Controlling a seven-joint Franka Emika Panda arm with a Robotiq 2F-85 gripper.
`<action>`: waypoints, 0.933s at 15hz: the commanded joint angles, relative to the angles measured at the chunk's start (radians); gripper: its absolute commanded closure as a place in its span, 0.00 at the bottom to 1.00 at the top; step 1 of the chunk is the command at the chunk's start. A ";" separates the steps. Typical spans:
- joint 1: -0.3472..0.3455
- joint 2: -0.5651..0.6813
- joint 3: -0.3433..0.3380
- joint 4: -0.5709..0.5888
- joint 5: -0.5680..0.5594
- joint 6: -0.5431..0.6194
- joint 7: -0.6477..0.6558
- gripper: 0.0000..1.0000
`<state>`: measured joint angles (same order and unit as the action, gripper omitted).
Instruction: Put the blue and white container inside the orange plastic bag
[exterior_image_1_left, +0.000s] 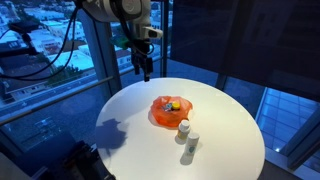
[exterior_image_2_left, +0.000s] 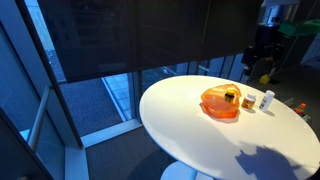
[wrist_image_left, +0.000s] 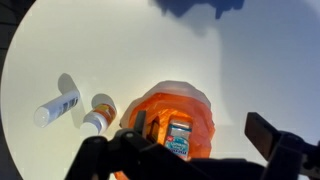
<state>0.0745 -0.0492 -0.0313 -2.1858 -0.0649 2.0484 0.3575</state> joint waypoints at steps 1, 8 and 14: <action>-0.037 -0.104 0.007 -0.023 0.064 -0.078 -0.129 0.00; -0.070 -0.209 0.020 0.011 0.050 -0.236 -0.086 0.00; -0.075 -0.205 0.023 -0.002 0.051 -0.219 -0.099 0.00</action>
<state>0.0176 -0.2542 -0.0246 -2.1894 -0.0186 1.8313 0.2625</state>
